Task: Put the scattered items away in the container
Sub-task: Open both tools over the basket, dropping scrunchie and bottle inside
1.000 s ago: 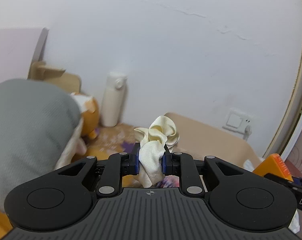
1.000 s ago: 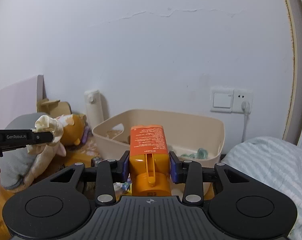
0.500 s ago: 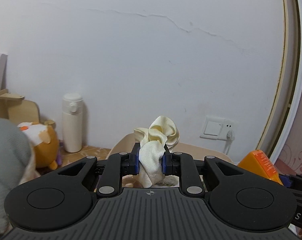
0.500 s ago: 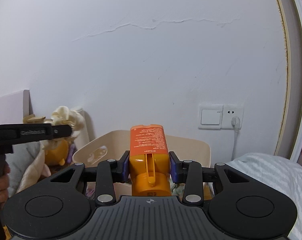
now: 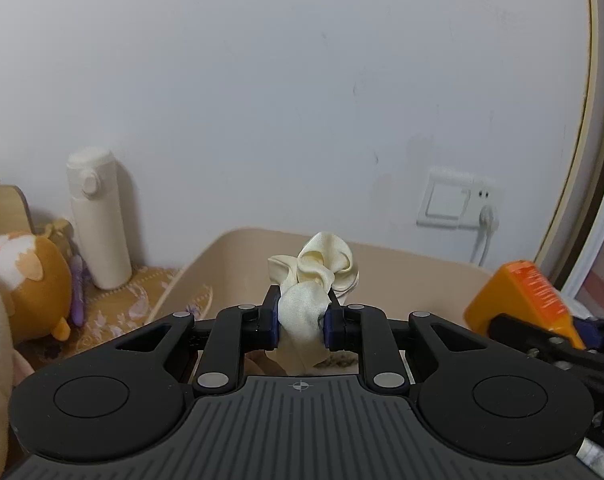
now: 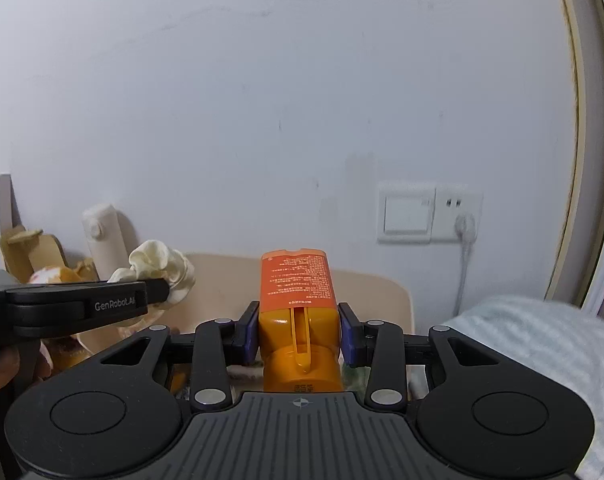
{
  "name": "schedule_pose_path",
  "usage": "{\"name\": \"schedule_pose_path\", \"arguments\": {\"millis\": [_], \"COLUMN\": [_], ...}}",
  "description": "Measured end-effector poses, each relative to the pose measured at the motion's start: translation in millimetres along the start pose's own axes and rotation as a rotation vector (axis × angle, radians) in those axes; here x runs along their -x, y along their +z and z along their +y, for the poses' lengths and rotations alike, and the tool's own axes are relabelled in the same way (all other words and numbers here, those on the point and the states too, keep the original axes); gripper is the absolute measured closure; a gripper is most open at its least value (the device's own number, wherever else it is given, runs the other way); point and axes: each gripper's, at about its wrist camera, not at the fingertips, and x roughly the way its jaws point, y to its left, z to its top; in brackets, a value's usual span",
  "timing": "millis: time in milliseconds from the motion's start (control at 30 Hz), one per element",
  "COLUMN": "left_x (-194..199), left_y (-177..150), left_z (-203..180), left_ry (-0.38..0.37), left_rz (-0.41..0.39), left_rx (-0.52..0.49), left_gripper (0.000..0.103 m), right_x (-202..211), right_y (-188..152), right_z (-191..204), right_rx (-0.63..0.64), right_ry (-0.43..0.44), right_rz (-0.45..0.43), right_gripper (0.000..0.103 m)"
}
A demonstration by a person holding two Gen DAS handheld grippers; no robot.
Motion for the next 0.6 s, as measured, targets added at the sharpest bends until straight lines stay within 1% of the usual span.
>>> {"name": "schedule_pose_path", "arguments": {"millis": [167, 300, 433, 500, 533, 567, 600], "left_x": [-20.7, -29.9, -37.3, -38.5, -38.0, -36.1, -33.4], "left_y": [-3.0, -7.4, -13.7, -16.8, -17.4, -17.5, -16.9], "left_z": [2.9, -2.8, -2.5, -1.7, -1.6, -1.7, -1.7], "left_ry": [0.001, 0.009, 0.006, 0.000, -0.012, -0.025, -0.026], "left_rz": [0.094, 0.126, 0.169, 0.184, 0.186, 0.179, 0.169], "left_rx": [0.019, -0.025, -0.020, -0.029, -0.036, -0.045, -0.045], "left_gripper": [0.083, 0.082, 0.078, 0.066, 0.055, 0.040, 0.032], "right_x": [-20.3, -27.8, -31.5, -31.5, -30.9, -29.8, -28.0], "right_y": [-12.5, -18.3, -24.5, -27.3, -28.7, -29.3, -29.6], "right_z": [-3.8, -4.9, -4.0, -4.6, -4.3, -3.8, -3.2], "right_rx": [-0.017, -0.014, -0.012, -0.016, -0.012, -0.007, -0.003], "right_ry": [-0.017, -0.033, -0.049, -0.050, -0.053, -0.057, -0.056], "right_rz": [0.054, 0.080, 0.097, 0.104, 0.104, 0.101, 0.095], "right_gripper": [0.067, 0.067, 0.067, 0.067, 0.067, 0.068, 0.061]}}
